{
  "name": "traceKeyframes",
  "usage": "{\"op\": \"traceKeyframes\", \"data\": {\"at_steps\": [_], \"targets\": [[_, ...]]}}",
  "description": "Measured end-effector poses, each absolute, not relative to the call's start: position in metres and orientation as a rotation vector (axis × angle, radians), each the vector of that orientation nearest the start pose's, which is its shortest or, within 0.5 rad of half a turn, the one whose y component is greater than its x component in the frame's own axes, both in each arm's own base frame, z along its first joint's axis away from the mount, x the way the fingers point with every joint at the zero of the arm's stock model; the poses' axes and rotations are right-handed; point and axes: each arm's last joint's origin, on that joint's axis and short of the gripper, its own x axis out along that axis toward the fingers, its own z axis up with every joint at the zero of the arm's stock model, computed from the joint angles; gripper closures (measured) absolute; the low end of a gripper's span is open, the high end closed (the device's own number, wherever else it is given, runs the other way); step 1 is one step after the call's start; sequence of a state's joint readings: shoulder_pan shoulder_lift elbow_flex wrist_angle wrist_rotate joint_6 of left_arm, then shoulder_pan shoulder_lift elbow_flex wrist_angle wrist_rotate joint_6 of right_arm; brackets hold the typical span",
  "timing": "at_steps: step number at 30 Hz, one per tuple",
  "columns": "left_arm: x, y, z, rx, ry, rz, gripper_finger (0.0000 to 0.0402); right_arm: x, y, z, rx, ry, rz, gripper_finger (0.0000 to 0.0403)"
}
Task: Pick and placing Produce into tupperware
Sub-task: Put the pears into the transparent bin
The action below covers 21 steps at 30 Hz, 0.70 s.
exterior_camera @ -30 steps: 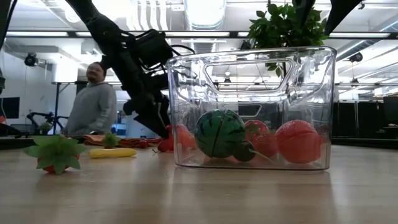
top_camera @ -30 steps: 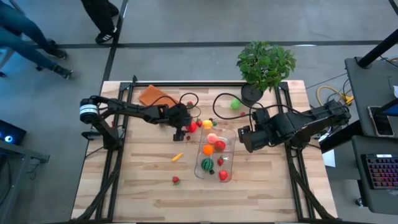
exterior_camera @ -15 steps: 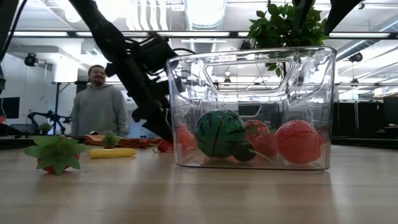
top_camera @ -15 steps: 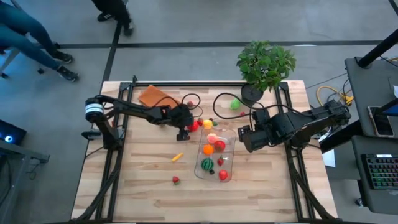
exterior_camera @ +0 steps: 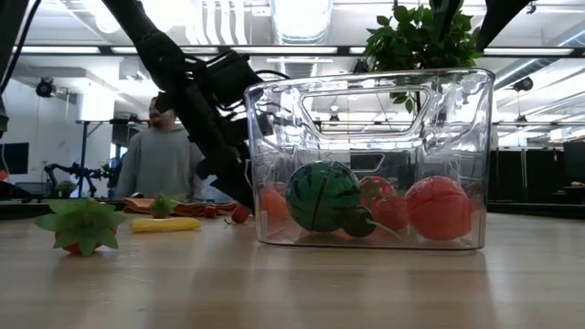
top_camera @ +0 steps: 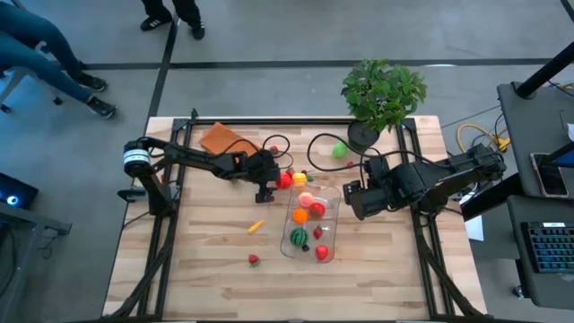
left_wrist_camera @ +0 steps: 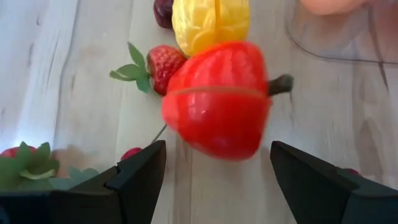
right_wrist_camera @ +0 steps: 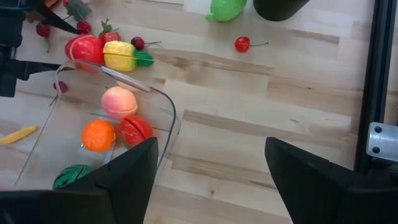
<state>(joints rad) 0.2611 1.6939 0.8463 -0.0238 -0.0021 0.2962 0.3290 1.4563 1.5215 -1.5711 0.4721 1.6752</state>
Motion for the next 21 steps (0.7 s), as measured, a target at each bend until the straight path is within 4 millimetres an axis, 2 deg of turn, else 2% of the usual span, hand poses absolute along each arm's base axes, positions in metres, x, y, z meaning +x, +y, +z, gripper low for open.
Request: {"op": "traceKeyframes", "data": {"at_steps": [13,21], "targets": [[0.3180,0.0865,0.1551,0.203,0.809,0.194,0.0128,0.2283,0.0640,0.3483,0.814,0.855,-1.125,0.0116],[0.3210,0.0783,0.1566,0.215,0.804,0.171,0.0128,0.2284,0.0641,0.3483,0.815,0.855,-1.124,0.0114]]}}
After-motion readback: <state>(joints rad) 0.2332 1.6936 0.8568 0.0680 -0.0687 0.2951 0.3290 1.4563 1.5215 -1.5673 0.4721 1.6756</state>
